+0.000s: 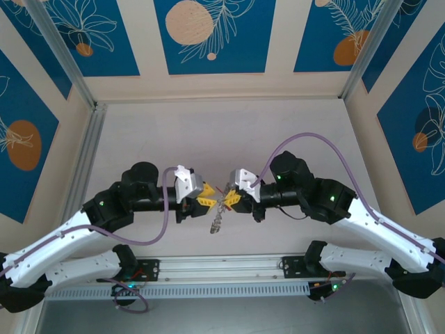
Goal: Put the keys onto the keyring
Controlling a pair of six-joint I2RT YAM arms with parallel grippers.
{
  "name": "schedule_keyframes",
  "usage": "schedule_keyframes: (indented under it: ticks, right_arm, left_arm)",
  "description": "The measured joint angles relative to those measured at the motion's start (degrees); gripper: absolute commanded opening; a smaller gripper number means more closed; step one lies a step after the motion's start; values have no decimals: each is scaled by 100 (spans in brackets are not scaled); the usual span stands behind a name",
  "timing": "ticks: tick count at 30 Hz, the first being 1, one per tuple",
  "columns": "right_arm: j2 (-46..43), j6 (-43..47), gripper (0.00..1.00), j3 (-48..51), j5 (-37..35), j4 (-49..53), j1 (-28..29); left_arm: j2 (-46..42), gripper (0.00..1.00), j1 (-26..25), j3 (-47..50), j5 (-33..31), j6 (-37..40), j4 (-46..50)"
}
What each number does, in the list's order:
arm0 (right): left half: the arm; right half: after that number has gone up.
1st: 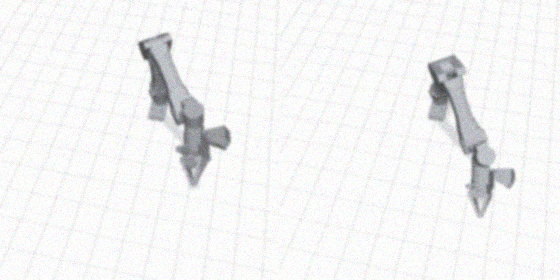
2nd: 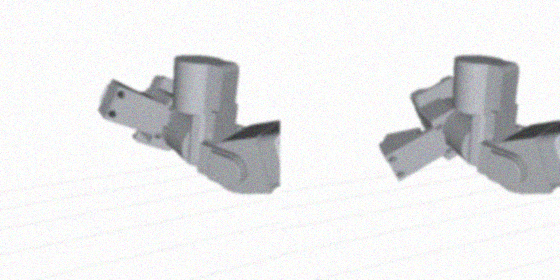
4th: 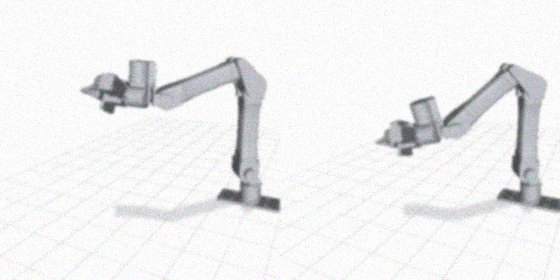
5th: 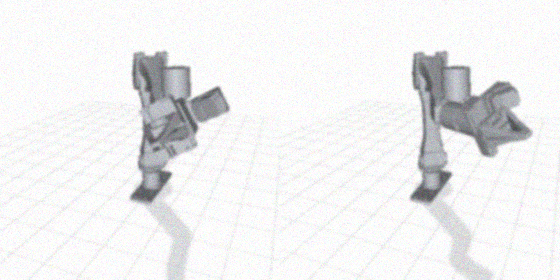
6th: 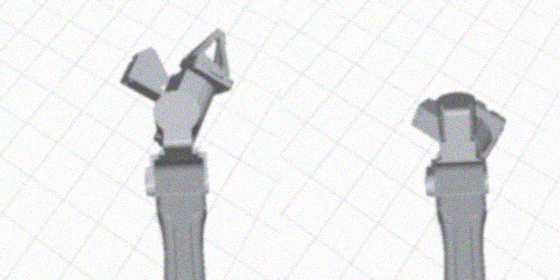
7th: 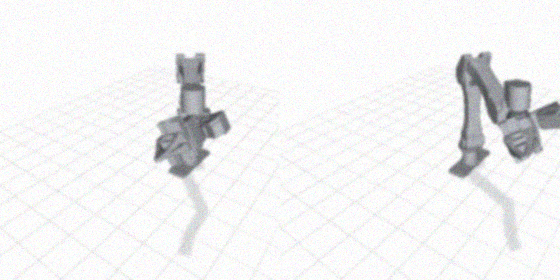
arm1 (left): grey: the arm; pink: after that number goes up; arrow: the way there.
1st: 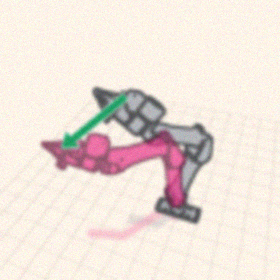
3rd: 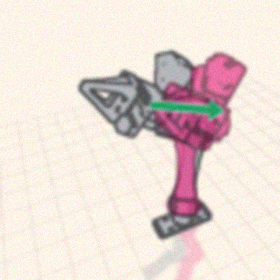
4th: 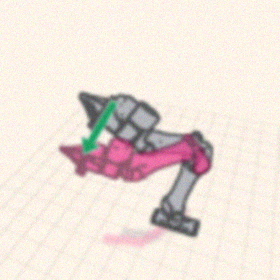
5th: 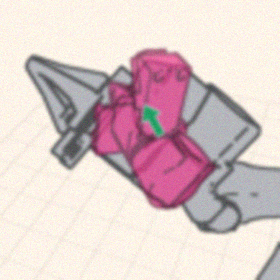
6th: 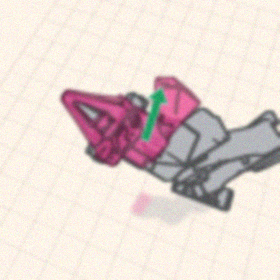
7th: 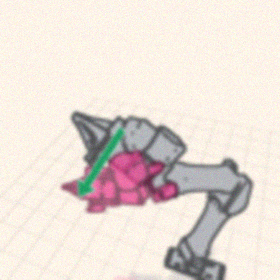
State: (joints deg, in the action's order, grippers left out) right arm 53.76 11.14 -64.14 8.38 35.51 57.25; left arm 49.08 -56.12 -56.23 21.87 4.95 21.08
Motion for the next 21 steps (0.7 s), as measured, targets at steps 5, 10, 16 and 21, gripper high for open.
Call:
schedule_keyframes:
  ticks: [5,10,16,21]
  right_arm:
    - [94,46,0,-31,-105,92,105]
    - [116,50,0,-37,-208,118,157]
    - [120,66,0,-37,-295,166,157]
    - [120,66,0,-37,-306,173,162]
  left_arm:
    - [203,29,-9,-72,-13,17,127]
    - [275,13,-81,-76,-11,81,133]
    - [317,0,-168,-79,-9,166,192]
    - [317,0,-186,-79,-11,162,190]
